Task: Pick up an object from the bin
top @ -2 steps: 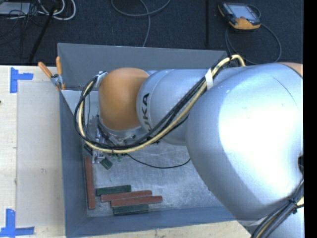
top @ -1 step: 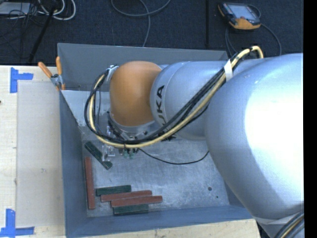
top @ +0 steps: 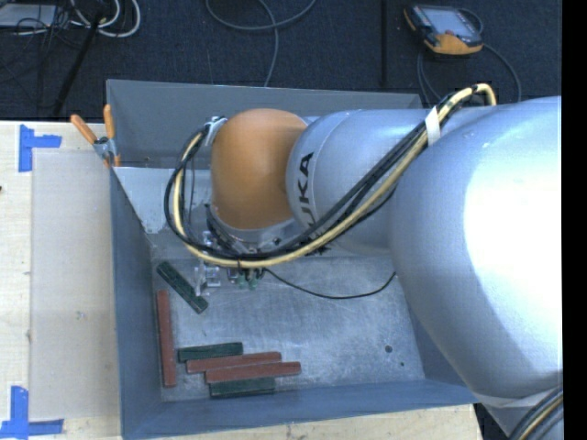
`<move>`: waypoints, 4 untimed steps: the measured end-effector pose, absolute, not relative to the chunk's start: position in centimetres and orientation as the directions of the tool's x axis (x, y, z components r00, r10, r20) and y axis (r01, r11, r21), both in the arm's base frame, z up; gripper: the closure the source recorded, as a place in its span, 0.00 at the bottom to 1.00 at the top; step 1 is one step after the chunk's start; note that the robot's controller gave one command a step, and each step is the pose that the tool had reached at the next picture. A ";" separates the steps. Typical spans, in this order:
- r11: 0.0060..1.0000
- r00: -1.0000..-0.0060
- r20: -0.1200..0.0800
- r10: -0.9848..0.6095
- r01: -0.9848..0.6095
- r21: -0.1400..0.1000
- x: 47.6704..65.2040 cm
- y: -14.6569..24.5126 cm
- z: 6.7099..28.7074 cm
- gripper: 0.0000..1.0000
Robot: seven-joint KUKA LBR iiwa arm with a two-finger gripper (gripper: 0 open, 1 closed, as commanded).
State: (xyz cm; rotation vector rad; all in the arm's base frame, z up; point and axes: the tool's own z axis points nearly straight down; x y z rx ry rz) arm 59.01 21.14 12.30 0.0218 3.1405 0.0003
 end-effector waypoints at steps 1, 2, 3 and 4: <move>0.994 -0.994 0.001 0.112 0.112 -0.001 58.8 17.2 13.6 0.00; 0.994 -0.994 0.001 0.112 0.112 -0.001 58.8 17.2 13.6 0.00; 0.998 -0.998 -0.013 -0.061 -0.061 0.005 60.7 21.9 8.0 1.00; 0.998 -0.998 -0.028 -0.059 -0.059 0.010 61.0 22.0 8.1 0.00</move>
Offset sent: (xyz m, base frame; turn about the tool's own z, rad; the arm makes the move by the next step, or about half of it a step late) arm 0.0000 0.0000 0.0000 0.0000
